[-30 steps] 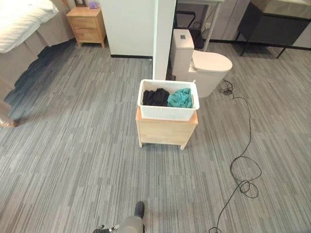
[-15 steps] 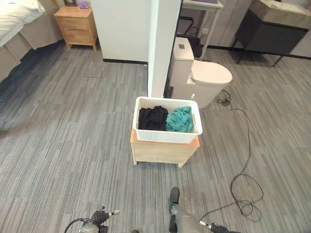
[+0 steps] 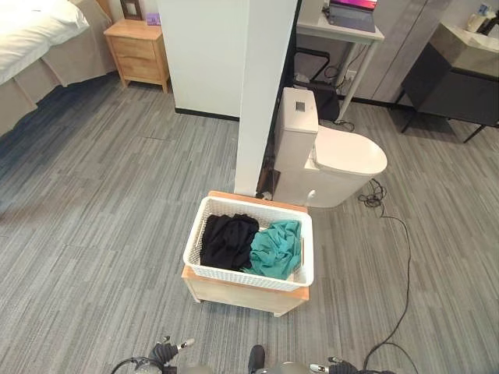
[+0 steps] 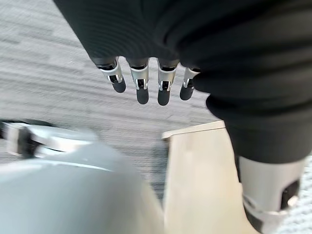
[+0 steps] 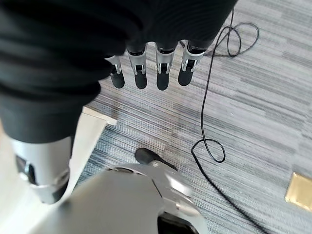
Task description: Grab the laundry basket,head to the washer,open it,put in the laundry and shut it.
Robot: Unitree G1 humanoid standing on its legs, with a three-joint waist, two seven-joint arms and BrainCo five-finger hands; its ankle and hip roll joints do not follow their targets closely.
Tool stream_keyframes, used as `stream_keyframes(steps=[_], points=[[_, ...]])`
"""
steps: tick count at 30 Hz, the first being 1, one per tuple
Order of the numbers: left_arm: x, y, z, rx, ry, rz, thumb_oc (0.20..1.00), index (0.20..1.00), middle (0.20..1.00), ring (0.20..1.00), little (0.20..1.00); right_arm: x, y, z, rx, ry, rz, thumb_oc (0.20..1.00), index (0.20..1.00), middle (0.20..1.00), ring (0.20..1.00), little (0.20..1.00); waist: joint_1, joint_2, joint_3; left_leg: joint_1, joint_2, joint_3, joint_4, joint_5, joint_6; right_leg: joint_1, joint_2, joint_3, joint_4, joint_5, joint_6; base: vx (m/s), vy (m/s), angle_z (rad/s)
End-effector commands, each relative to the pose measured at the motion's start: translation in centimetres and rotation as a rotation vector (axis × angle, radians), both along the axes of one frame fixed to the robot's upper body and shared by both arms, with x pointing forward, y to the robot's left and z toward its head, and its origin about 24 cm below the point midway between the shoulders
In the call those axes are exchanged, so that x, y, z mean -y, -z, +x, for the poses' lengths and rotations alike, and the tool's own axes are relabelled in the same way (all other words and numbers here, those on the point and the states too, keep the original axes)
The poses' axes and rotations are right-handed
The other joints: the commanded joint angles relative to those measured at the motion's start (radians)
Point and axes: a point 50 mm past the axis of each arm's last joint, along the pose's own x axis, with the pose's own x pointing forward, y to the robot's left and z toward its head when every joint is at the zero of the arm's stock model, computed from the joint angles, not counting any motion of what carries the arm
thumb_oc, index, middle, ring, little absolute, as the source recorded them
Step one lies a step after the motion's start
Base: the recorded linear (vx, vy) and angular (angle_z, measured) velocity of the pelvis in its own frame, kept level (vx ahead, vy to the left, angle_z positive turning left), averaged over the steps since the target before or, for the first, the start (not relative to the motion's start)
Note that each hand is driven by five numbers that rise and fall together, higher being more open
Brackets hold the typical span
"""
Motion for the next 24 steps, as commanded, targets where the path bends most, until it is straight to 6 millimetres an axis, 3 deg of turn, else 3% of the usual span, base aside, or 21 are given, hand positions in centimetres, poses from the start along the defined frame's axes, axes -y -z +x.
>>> stream_keyframes(steps=[1,2,3,6,9,16,22,24], points=[[0.2,-0.7,1.4,0.081,0.013,0.017,1.0,1.0,1.0,1.0,1.0,1.7,-0.3,-0.2,0.029,0.027,-0.053,1.0,1.0,1.0,1.0,1.0,0.026,0.015,0.005,0.073,0.005,0.068,-0.319,0.028,0.037,-0.054,-0.048,0.051,0.006,0.017,0.138,0.16,0.086,-0.33],[0.3,-0.9,1.8,0.103,0.006,0.013,1.0,1.0,1.0,1.0,1.0,2.0,-0.4,0.0,0.04,0.037,-0.07,1.0,1.0,1.0,1.0,1.0,0.034,0.022,0.006,0.064,-0.002,0.081,-0.435,0.035,0.022,-0.036,-0.049,0.047,-0.003,0.008,0.142,0.24,0.206,-0.25],[0.7,-1.1,2.2,0.139,-0.009,-0.004,1.0,1.0,1.0,1.0,1.0,2.5,-0.6,0.4,0.056,0.056,-0.093,1.0,1.0,1.0,1.0,1.0,0.056,0.064,-0.005,0.051,-0.017,0.081,-0.648,0.099,0.005,-0.004,-0.032,0.04,-0.025,-0.004,0.152,0.19,0.182,-0.04],[1.4,-0.9,2.0,0.134,0.025,-0.015,1.0,1.0,1.0,1.0,1.0,3.1,-0.7,0.3,0.062,0.08,-0.125,1.0,1.0,1.0,1.0,1.0,0.049,0.087,-0.013,0.109,-0.011,0.075,-0.736,0.107,-0.003,0.016,-0.024,0.059,-0.02,-0.018,0.158,0.17,0.152,-0.19],[1.5,-0.8,1.2,0.13,0.048,-0.018,1.0,1.0,1.0,1.0,1.0,5.1,-0.9,-0.9,0.056,0.248,-0.179,1.0,1.0,1.0,1.0,1.0,0.026,0.103,-0.061,0.186,-0.028,0.09,-0.793,0.094,0.004,0.045,-0.05,0.072,-0.047,-0.012,0.173,0.2,0.178,-0.42],[0.2,-1.7,1.0,0.208,-0.039,0.0,1.0,1.0,1.0,1.0,1.0,7.0,-1.0,-3.0,0.005,0.388,-0.236,1.0,1.0,1.0,1.0,1.0,0.038,0.113,-0.078,0.251,-0.046,0.111,-0.82,0.071,0.021,0.075,-0.077,0.078,-0.054,-0.011,0.19,0.11,0.093,-0.14],[-2.2,-4.7,1.7,0.38,-0.101,0.067,1.0,1.0,1.0,1.0,1.0,9.4,-1.6,-4.8,0.001,0.584,-0.286,1.0,1.0,1.0,1.0,1.0,0.047,0.119,-0.087,0.289,-0.049,0.121,-0.841,0.056,0.026,0.1,-0.088,0.076,-0.082,-0.005,0.206,0.07,0.029,-0.13],[-3.2,-6.3,2.3,0.454,-0.112,0.085,1.0,1.0,1.0,1.0,1.0,10.5,-2.2,-4.3,0.055,0.629,-0.292,1.0,1.0,1.0,1.0,1.0,0.042,0.122,-0.086,0.295,-0.047,0.125,-0.845,0.051,0.026,0.1,-0.088,0.081,-0.084,-0.006,0.209,0.04,0.015,-0.05]])
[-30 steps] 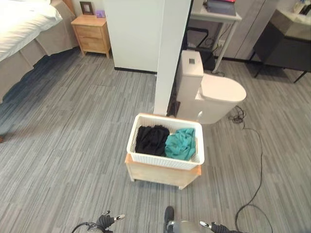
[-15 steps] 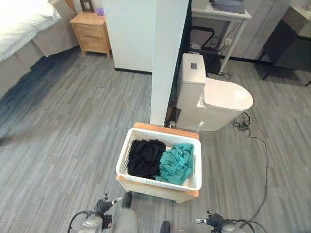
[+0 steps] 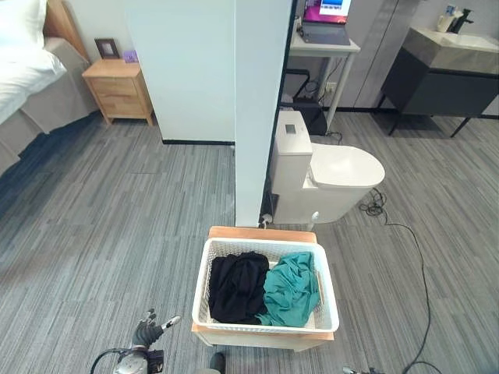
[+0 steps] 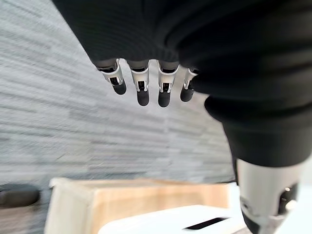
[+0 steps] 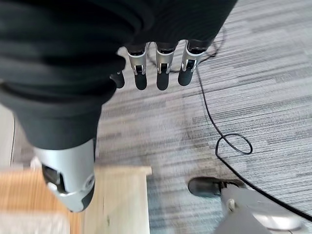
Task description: Grab the laundry basket,head to the washer,open it,put in the laundry and shut it.
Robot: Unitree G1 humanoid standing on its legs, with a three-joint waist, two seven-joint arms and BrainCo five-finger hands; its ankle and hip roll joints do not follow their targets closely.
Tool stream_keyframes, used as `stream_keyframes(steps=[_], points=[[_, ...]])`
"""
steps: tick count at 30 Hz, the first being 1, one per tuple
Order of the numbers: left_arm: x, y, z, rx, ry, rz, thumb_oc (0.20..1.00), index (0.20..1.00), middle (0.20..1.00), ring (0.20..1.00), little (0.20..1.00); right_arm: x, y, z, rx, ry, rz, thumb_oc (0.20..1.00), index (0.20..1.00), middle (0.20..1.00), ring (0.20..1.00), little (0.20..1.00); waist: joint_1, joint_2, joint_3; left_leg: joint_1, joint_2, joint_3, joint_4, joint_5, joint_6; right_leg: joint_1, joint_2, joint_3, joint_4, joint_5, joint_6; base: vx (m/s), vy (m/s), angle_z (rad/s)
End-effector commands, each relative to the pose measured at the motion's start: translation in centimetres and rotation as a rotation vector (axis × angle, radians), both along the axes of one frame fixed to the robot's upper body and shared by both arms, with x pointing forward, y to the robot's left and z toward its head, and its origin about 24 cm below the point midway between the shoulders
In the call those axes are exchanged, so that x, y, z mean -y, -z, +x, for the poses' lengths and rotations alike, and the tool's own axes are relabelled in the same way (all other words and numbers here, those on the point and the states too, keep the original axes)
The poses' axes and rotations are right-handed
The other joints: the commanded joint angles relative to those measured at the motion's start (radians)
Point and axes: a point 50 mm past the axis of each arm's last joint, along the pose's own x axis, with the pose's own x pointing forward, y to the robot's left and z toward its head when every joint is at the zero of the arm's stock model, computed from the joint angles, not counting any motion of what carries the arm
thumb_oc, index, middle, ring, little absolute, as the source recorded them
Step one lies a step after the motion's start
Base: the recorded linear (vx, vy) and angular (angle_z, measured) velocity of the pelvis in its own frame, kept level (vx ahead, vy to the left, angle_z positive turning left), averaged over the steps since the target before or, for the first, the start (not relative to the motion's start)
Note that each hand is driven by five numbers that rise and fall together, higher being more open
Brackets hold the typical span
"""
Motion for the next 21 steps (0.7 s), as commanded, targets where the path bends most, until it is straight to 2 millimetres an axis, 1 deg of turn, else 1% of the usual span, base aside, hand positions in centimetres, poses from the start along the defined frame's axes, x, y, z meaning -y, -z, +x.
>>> stream_keyframes(steps=[1,3,4,5,6,7,8,9,10,11,12,13,14,15,17,18,19,21], points=[[-1.7,-3.1,2.7,0.175,-0.016,0.069,1.0,1.0,1.0,1.0,1.0,4.0,-1.8,0.8,0.061,0.062,-0.118,1.0,1.0,1.0,1.0,1.0,0.037,0.016,-0.003,0.047,0.047,-0.019,0.017,-0.078,-0.011,-0.091,-0.004,-0.013,0.017,0.075,0.026,0.02,0.016,-0.05],[-2.3,-4.6,3.5,0.222,0.017,0.096,1.0,1.0,1.0,1.0,1.0,5.2,-2.8,2.3,0.124,0.024,-0.154,1.0,1.0,1.0,1.0,1.0,0.029,0.02,-0.001,0.051,0.049,-0.014,0.013,-0.08,-0.011,-0.093,-0.003,-0.01,0.015,0.075,0.027,0.02,0.013,-0.08],[-2.3,-4.6,3.5,0.221,0.016,0.096,1.0,1.0,1.0,1.0,1.0,5.2,-2.8,2.3,0.123,0.024,-0.154,1.0,1.0,1.0,1.0,1.0,0.029,0.02,-0.001,0.051,0.049,-0.014,0.013,-0.081,-0.011,-0.092,-0.003,-0.01,0.015,0.075,0.027,0.02,0.014,-0.13],[-2.2,-5.7,4.6,0.26,0.059,0.102,1.0,1.0,1.0,1.0,1.0,6.1,-3.9,4.3,0.188,-0.031,-0.188,1.0,1.0,1.0,1.0,1.0,0.023,0.024,0.001,0.049,0.05,-0.01,0.013,-0.083,-0.012,-0.096,-0.003,-0.01,0.015,0.076,0.028,0.02,0.022,-0.13],[-1.6,-6.3,5.8,0.287,0.098,0.069,1.0,1.0,1.0,1.0,1.0,6.9,-5.4,6.8,0.255,-0.109,-0.226,1.0,1.0,1.0,1.0,1.0,0.015,0.029,0.003,0.047,0.052,-0.005,0.013,-0.086,-0.012,-0.099,-0.002,-0.009,0.013,0.076,0.029,0.02,0.022,-0.11],[-1.6,-6.3,5.8,0.287,0.098,0.069,1.0,1.0,1.0,1.0,1.0,6.9,-5.4,6.8,0.255,-0.109,-0.226,1.0,1.0,1.0,1.0,1.0,0.015,0.029,0.003,0.048,0.052,-0.005,0.013,-0.086,-0.012,-0.099,-0.002,-0.009,0.013,0.076,0.029,0.01,0.022,-0.09],[-1.4,-6.6,6.4,0.298,0.117,0.051,1.0,1.0,1.0,1.0,1.0,7.3,-6.3,8.3,0.29,-0.146,-0.251,1.0,1.0,1.0,1.0,1.0,0.011,0.032,0.003,0.046,0.051,-0.003,0.013,-0.088,-0.013,-0.102,-0.001,-0.009,0.011,0.077,0.031,0.0,0.029,-0.1],[-0.5,-6.3,7.6,0.285,0.156,0.019,1.0,1.0,1.0,1.0,1.0,7.4,-7.7,10.9,0.351,-0.203,-0.278,1.0,1.0,1.0,1.0,1.0,0.004,0.037,0.005,0.043,0.052,0.0,0.013,-0.088,-0.014,-0.108,-0.001,-0.009,0.009,0.08,0.032,0.0,0.029,-0.08],[-0.5,-6.3,7.7,0.287,0.156,0.018,1.0,1.0,1.0,1.0,1.0,7.5,-7.7,10.9,0.353,-0.202,-0.279,1.0,1.0,1.0,1.0,1.0,0.005,0.038,0.006,0.043,0.052,0.0,0.013,-0.088,-0.014,-0.108,-0.001,-0.009,0.009,0.08,0.032,-0.01,0.029,-0.04],[0.1,-6.4,8.5,0.285,0.183,0.015,1.0,1.0,1.0,1.0,1.0,7.5,-8.4,12.2,0.375,-0.227,-0.292,1.0,1.0,1.0,1.0,1.0,0.002,0.041,0.011,0.039,0.053,0.001,0.013,-0.088,-0.015,-0.114,-0.001,-0.008,0.009,0.081,0.033,-0.03,0.015,0.0],[0.7,-6.3,9.3,0.272,0.218,0.013,1.0,1.0,1.0,1.0,1.0,7.2,-8.9,13.5,0.394,-0.257,-0.298,1.0,1.0,1.0,1.0,1.0,0.001,0.042,0.016,0.034,0.053,0.002,0.013,-0.086,-0.015,-0.12,0.0,-0.007,0.009,0.082,0.033,-0.11,0.03,-0.03],[2.1,-6.3,11.1,0.251,0.274,0.018,1.0,1.0,1.0,1.0,1.0,6.4,-10.1,16.4,0.433,-0.313,-0.3,1.0,1.0,1.0,1.0,1.0,-0.002,0.046,0.037,0.017,0.053,0.002,0.013,-0.078,-0.015,-0.141,0.0,-0.008,0.009,0.09,0.032,-0.1,0.02,-0.02],[2.2,-6.3,11.2,0.253,0.274,0.018,1.0,1.0,1.0,1.0,1.0,6.4,-10.1,16.5,0.435,-0.312,-0.301,1.0,1.0,1.0,1.0,1.0,-0.002,0.047,0.039,0.016,0.053,0.002,0.013,-0.078,-0.015,-0.142,0.001,-0.008,0.009,0.09,0.032,-0.14,0.017,-0.02],[2.9,-6.4,12.1,0.252,0.299,0.02,1.0,1.0,1.0,1.0,1.0,6.0,-10.8,17.8,0.453,-0.336,-0.307,1.0,1.0,1.0,1.0,1.0,-0.003,0.048,0.052,0.003,0.053,0.002,0.013,-0.073,-0.015,-0.155,0.002,-0.007,0.009,0.095,0.031,-0.12,0.003,0.02],[4.0,-6.9,14.0,0.246,0.331,0.045,1.0,1.0,1.0,1.0,1.0,4.6,-12.0,20.6,0.496,-0.385,-0.306,1.0,1.0,1.0,1.0,1.0,-0.004,0.049,0.082,-0.03,0.053,-0.003,0.013,-0.056,-0.016,-0.187,0.005,-0.011,0.01,0.104,0.029,-0.27,-0.004,0.02],[5.0,-7.9,16.2,0.261,0.348,0.066,1.0,1.0,1.0,1.0,1.0,2.9,-13.6,23.4,0.548,-0.433,-0.306,1.0,1.0,1.0,1.0,1.0,-0.006,0.05,0.126,-0.077,0.055,-0.011,0.013,-0.034,-0.019,-0.235,0.008,-0.015,0.022,0.115,0.027,-0.27,-0.011,0.04],[5.0,-8.0,16.3,0.262,0.347,0.066,1.0,1.0,1.0,1.0,1.0,2.9,-13.6,23.5,0.549,-0.433,-0.306,1.0,1.0,1.0,1.0,1.0,-0.006,0.051,0.126,-0.079,0.055,-0.011,0.013,-0.034,-0.019,-0.237,0.008,-0.015,0.023,0.115,0.027,-0.26,-0.013,0.04],[5.8,-8.8,17.8,0.278,0.354,0.077,1.0,1.0,1.0,1.0,1.0,1.6,-14.6,25.3,0.581,-0.452,-0.301,1.0,1.0,1.0,1.0,1.0,-0.003,0.05,0.161,-0.119,0.055,-0.019,0.013,-0.014,-0.021,-0.276,0.01,-0.022,0.036,0.123,0.026,-0.15,-0.012,0.0]])
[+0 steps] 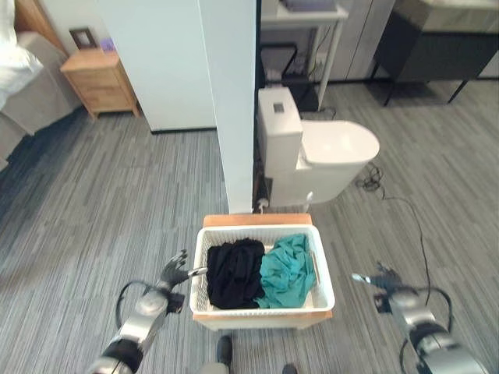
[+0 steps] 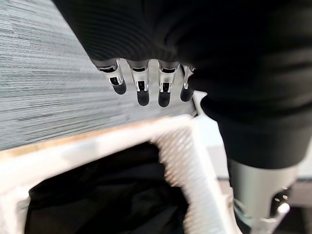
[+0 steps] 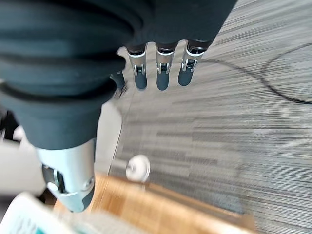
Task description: Grab the laundry basket,head to the washer,open it,put in the laundry and shut it.
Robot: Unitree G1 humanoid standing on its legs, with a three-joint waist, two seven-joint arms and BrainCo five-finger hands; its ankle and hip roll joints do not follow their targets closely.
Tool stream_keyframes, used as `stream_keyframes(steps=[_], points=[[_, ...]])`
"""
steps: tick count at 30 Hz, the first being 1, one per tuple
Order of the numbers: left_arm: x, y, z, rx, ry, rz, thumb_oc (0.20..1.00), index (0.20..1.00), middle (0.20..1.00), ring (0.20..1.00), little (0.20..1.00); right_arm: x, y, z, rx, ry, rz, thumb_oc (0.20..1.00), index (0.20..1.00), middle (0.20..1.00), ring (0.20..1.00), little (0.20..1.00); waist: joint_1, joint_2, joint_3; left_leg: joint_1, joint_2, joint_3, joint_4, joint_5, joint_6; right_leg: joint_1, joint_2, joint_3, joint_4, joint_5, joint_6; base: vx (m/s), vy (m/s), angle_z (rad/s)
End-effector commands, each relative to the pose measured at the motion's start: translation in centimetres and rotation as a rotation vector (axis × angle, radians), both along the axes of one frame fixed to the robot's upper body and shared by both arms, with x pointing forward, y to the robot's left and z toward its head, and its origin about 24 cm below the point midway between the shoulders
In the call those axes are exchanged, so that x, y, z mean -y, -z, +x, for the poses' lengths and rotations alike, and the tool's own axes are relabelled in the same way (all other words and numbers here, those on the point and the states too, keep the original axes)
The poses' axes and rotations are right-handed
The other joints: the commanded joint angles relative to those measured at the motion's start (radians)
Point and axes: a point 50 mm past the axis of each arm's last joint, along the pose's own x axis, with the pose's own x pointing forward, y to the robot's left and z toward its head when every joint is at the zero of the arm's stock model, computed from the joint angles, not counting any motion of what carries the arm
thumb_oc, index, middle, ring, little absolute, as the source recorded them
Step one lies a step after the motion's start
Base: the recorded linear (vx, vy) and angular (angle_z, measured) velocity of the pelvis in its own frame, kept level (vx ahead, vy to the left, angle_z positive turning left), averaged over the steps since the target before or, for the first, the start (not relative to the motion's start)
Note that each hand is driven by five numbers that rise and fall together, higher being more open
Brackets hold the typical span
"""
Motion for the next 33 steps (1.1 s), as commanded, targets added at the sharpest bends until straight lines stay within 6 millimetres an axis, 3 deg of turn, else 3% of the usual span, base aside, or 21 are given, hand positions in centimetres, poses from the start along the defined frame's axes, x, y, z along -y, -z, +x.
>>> stream_keyframes(steps=[1,4,10,16,24,33], points=[[-0.3,-1.9,2.3,0.071,-0.059,0.015,1.0,1.0,1.0,1.0,1.0,0.8,-1.7,1.2,0.045,0.037,-0.028,1.0,1.0,1.0,1.0,1.0,0.025,-0.02,0.067,0.05,0.004,-0.033,0.007,-0.099,-0.005,-0.096,-0.04,-0.048,0.028,0.041,0.033,-0.13,-0.015,0.05],[0.3,-3.8,4.5,0.12,-0.067,0.029,1.0,1.0,1.0,1.0,1.0,-0.1,-2.5,2.6,0.058,0.029,-0.024,1.0,1.0,1.0,1.0,1.0,0.036,-0.025,0.112,-0.007,-0.002,-0.043,0.007,-0.071,-0.007,-0.149,-0.041,-0.06,0.047,0.053,0.033,-0.12,-0.02,0.16],[0.8,-6.3,6.4,0.201,-0.052,0.045,1.0,1.0,1.0,1.0,1.0,-0.8,-2.7,3.1,0.06,0.001,-0.03,1.0,1.0,1.0,1.0,1.0,0.043,-0.025,0.14,-0.041,-0.007,-0.047,0.007,-0.056,-0.008,-0.18,-0.043,-0.069,0.051,0.063,0.034,-0.04,-0.01,0.04],[2.3,-6.7,6.9,0.198,0.039,0.085,1.0,1.0,1.0,1.0,1.0,-1.8,-3.0,3.8,0.055,-0.024,-0.024,1.0,1.0,1.0,1.0,1.0,0.052,-0.022,0.151,-0.051,-0.009,-0.046,0.007,-0.052,-0.007,-0.188,-0.043,-0.069,0.047,0.068,0.032,0.0,0.0,0.0],[2.0,-5.7,8.2,-0.037,0.11,0.345,1.0,1.0,1.0,1.0,1.0,-4.9,-7.5,7.9,0.055,-0.203,-0.183,1.0,1.0,1.0,1.0,1.0,0.029,-0.036,0.182,-0.067,0.0,-0.037,0.007,-0.043,-0.01,-0.215,-0.031,-0.057,0.046,0.08,0.034,-0.01,0.005,-0.01],[2.1,-6.9,9.0,-0.052,0.093,0.439,1.0,1.0,1.0,1.0,1.0,-4.4,-6.7,7.3,-0.062,-0.188,-0.232,1.0,1.0,1.0,1.0,1.0,0.027,-0.056,0.202,-0.082,0.002,-0.044,0.014,-0.038,-0.01,-0.229,-0.027,-0.059,0.042,0.086,0.027,0.0,-0.002,-0.01]])
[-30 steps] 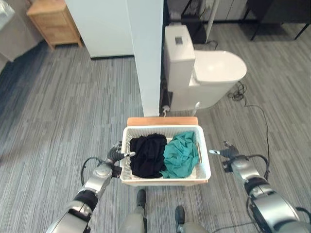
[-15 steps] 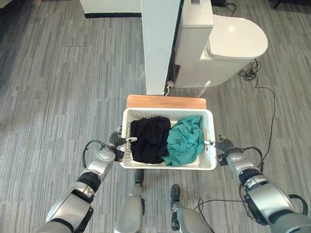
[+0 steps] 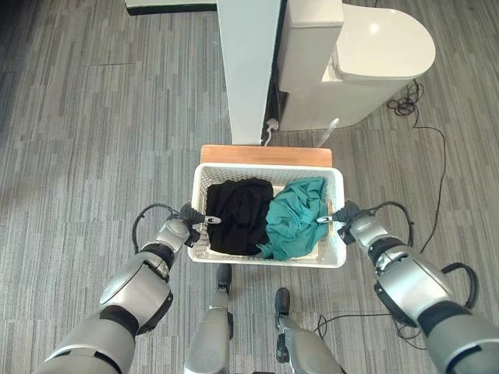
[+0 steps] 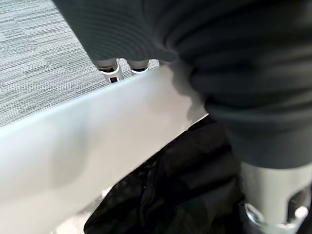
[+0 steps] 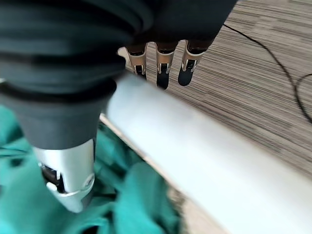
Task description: Grab the laundry basket,head to the washer,open it,put in the laundry and shut it.
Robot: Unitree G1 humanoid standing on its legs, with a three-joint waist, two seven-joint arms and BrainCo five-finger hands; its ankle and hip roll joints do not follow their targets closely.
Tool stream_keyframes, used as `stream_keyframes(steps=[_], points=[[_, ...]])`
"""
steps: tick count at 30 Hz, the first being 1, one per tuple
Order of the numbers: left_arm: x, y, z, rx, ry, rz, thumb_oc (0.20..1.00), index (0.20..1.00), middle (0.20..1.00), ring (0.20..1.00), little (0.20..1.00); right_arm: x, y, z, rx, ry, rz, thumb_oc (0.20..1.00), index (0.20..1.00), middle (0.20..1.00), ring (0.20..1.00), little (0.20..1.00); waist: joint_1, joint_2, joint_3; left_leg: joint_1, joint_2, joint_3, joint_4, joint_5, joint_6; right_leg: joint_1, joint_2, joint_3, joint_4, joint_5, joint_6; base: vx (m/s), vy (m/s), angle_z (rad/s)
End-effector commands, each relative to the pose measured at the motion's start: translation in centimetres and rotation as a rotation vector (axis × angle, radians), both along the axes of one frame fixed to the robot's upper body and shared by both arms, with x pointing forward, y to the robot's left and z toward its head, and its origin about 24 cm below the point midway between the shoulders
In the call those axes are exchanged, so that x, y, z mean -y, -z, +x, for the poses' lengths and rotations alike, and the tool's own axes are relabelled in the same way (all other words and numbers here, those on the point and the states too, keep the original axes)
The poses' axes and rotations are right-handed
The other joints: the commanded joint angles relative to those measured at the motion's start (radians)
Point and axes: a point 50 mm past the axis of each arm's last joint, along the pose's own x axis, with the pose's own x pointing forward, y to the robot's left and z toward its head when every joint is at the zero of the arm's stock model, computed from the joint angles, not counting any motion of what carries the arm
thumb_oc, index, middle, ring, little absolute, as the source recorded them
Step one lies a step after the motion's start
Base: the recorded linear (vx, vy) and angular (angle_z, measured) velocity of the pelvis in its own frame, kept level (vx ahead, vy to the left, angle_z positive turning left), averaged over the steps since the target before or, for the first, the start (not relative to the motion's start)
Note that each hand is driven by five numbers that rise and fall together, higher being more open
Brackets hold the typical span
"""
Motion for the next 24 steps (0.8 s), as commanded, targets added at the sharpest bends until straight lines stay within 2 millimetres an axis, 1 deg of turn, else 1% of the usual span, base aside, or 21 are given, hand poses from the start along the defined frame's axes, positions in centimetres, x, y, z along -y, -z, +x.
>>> stream_keyframes(steps=[1,2,3,6,7,8,9,10,11,15,19,21,22,23,24], points=[[0.5,-0.2,0.2,-0.04,-0.01,0.095,0.561,0.561,0.561,0.561,0.561,0.7,-0.5,0.0,-0.018,0.028,-0.027,1.0,1.0,1.0,1.0,1.0,0.009,-0.037,0.004,0.028,-0.01,-0.02,0.013,-0.07,0.007,-0.129,-0.045,-0.033,0.042,0.062,0.03,0.01,-0.018,0.03],[0.4,0.0,0.1,-0.057,-0.018,0.114,0.507,0.507,0.507,0.507,0.507,0.4,-0.2,0.0,-0.028,0.02,-0.026,1.0,1.0,1.0,1.0,1.0,0.008,-0.039,0.004,0.028,-0.009,-0.022,0.011,-0.07,0.007,-0.131,-0.044,-0.034,0.042,0.061,0.029,0.0,0.0,0.0],[0.6,0.1,0.0,-0.067,-0.011,0.122,0.2,0.2,0.2,0.2,0.2,0.3,-0.1,-0.1,-0.043,0.016,-0.041,1.0,1.0,1.0,1.0,1.0,0.007,-0.041,0.003,0.027,-0.008,-0.022,0.01,-0.069,0.007,-0.133,-0.043,-0.033,0.043,0.06,0.028,0.0,0.0,0.0],[0.9,0.7,-0.3,-0.088,0.018,0.15,0.2,0.2,0.2,0.2,0.2,-0.2,0.3,-0.2,-0.05,0.002,-0.048,1.0,1.0,1.0,1.0,1.0,0.005,-0.044,0.001,0.025,-0.007,-0.02,0.007,-0.071,0.008,-0.134,-0.042,-0.031,0.043,0.06,0.027,0.0,0.0,0.0],[1.1,0.6,-0.2,-0.086,0.025,0.158,0.2,0.2,0.2,0.2,0.2,-0.3,0.5,-0.3,-0.057,-0.002,-0.05,0.931,0.931,0.931,0.931,0.931,0.003,-0.044,0.001,0.024,-0.008,-0.02,0.007,-0.072,0.008,-0.134,-0.042,-0.03,0.043,0.06,0.027,0.0,0.0,0.0],[1.2,0.6,-0.2,-0.084,0.036,0.169,0.2,0.2,0.2,0.2,0.2,-0.3,0.6,-0.4,-0.063,-0.004,-0.06,0.645,0.645,0.645,0.645,0.645,0.002,-0.044,0.001,0.024,-0.009,-0.021,0.007,-0.072,0.009,-0.135,-0.041,-0.03,0.043,0.06,0.026,0.0,0.0,0.0],[1.4,0.7,-0.2,-0.087,0.046,0.177,0.2,0.2,0.2,0.2,0.2,-0.3,0.7,-0.4,-0.068,-0.009,-0.066,0.454,0.454,0.454,0.454,0.454,0.0,-0.043,0.001,0.024,-0.01,-0.022,0.007,-0.073,0.009,-0.135,-0.041,-0.03,0.042,0.059,0.026,0.0,0.0,0.0],[1.4,0.7,-0.3,-0.087,0.046,0.177,0.2,0.2,0.2,0.2,0.2,-0.3,0.7,-0.4,-0.068,-0.009,-0.066,0.454,0.454,0.454,0.454,0.454,0.0,-0.043,0.001,0.024,-0.01,-0.022,0.007,-0.073,0.009,-0.135,-0.041,-0.03,0.042,0.059,0.026,0.0,0.0,0.0],[1.6,0.9,-0.4,-0.098,0.067,0.206,0.2,0.2,0.2,0.2,0.2,-0.7,0.9,-0.4,-0.069,-0.019,-0.063,0.2,0.2,0.2,0.2,0.2,-0.002,-0.042,0.002,0.024,-0.011,-0.023,0.007,-0.074,0.01,-0.136,-0.039,-0.025,0.042,0.058,0.025,0.0,0.0,0.0],[1.7,0.8,-0.3,-0.091,0.093,0.281,0.2,0.2,0.2,0.2,0.2,-1.4,0.9,-0.3,-0.062,-0.045,-0.084,0.2,0.2,0.2,0.2,0.2,-0.003,-0.04,0.003,0.027,-0.012,-0.023,0.007,-0.077,0.012,-0.135,-0.038,-0.02,0.045,0.056,0.024,0.0,0.0,0.0],[2.2,0.5,-0.1,-0.065,0.122,0.356,0.2,0.2,0.2,0.2,0.2,-1.4,1.1,-0.4,-0.047,-0.017,-0.057,0.2,0.2,0.2,0.2,0.2,-0.005,-0.038,0.003,0.034,-0.014,-0.023,0.007,-0.081,0.014,-0.13,-0.037,-0.017,0.047,0.052,0.023,0.0,0.0,0.0],[2.4,0.5,-0.1,-0.059,0.123,0.357,0.2,0.2,0.2,0.2,0.2,-1.3,1.2,-0.5,-0.042,-0.003,-0.049,0.2,0.2,0.2,0.2,0.2,-0.005,-0.036,0.002,0.036,-0.015,-0.022,0.007,-0.083,0.014,-0.128,-0.037,-0.016,0.047,0.051,0.023,0.0,0.0,0.0],[2.4,0.7,-0.2,-0.058,0.112,0.348,0.2,0.2,0.2,0.2,0.2,-1.2,1.1,-0.5,-0.028,0.024,-0.017,0.2,0.2,0.2,0.2,0.2,-0.005,-0.035,-0.002,0.041,-0.016,-0.022,0.007,-0.086,0.015,-0.124,-0.036,-0.013,0.047,0.049,0.023,0.0,0.0,0.0],[2.3,0.8,-0.2,-0.056,0.108,0.346,0.2,0.2,0.2,0.2,0.2,-1.0,1.2,-0.5,-0.021,0.039,0.001,0.2,0.2,0.2,0.2,0.2,-0.005,-0.034,-0.007,0.045,-0.017,-0.021,0.007,-0.088,0.015,-0.121,-0.035,-0.012,0.049,0.046,0.024,0.0,0.0,0.0],[1.8,0.9,-0.4,-0.051,0.087,0.331,0.2,0.2,0.2,0.2,0.2,-0.8,1.1,-0.5,-0.005,0.051,0.019,0.2,0.2,0.2,0.2,0.2,-0.007,-0.033,-0.017,0.054,-0.017,-0.02,0.007,-0.093,0.016,-0.115,-0.035,-0.012,0.051,0.04,0.023,0.0,0.0,0.0]])
